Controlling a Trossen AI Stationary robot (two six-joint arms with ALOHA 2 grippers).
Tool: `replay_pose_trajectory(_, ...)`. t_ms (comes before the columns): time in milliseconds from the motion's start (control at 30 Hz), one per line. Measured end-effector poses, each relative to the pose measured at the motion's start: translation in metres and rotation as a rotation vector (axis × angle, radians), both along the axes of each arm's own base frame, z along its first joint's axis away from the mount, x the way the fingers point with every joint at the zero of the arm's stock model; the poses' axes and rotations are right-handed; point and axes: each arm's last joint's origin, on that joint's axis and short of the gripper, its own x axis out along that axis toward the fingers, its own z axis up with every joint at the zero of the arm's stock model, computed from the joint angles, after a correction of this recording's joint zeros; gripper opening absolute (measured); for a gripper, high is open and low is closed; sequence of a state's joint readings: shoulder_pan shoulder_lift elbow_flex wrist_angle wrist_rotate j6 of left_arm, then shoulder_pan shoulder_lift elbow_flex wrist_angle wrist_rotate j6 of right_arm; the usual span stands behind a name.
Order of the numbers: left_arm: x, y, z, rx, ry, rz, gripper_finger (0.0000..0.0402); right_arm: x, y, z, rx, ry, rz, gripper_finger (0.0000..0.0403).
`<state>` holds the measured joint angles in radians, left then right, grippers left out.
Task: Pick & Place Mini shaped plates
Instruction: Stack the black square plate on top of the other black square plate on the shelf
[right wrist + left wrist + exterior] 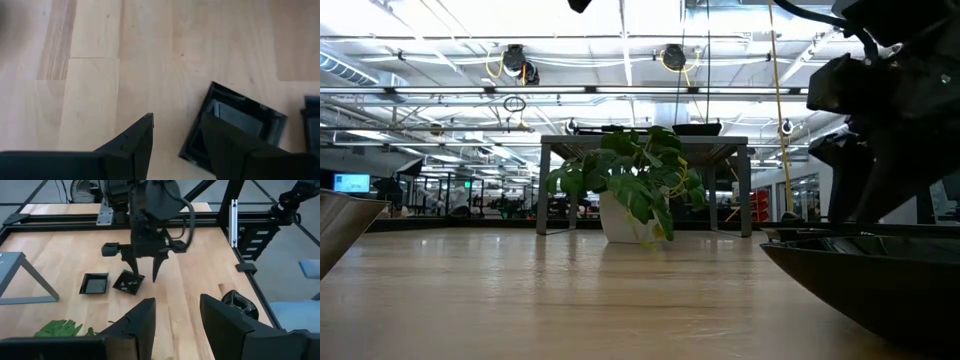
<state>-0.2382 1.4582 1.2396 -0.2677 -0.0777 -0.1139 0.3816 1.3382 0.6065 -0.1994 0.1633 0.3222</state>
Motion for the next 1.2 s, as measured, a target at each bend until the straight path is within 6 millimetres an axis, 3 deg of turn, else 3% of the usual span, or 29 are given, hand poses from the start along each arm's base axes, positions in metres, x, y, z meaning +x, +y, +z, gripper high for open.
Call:
replay_pose_trajectory(267, -0.002, 0.001, -0.003, 0.009, 0.034, 0.001, 0.0159, 0.005, 0.001, -0.019, -0.214, 0.043, 0.025, 0.0155)
replay_pose_trajectory(500, -0.003, 0.001, -0.006, 0.016, 0.067, 0.002, 0.0159, 0.007, 0.003, -0.025, -0.229, 0.055, 0.026, 0.0148)
replay_pose_trajectory(933, -0.004, 0.001, -0.007, 0.018, 0.077, 0.003, 0.0159, 0.008, 0.005, -0.025, -0.204, 0.039, 0.042, 0.0009)
replay_pose_trajectory(1200, -0.004, 0.001, -0.007, 0.019, 0.077, 0.003, 0.0159, 0.024, 0.024, -0.012, -0.068, -0.189, 0.225, 0.0009)
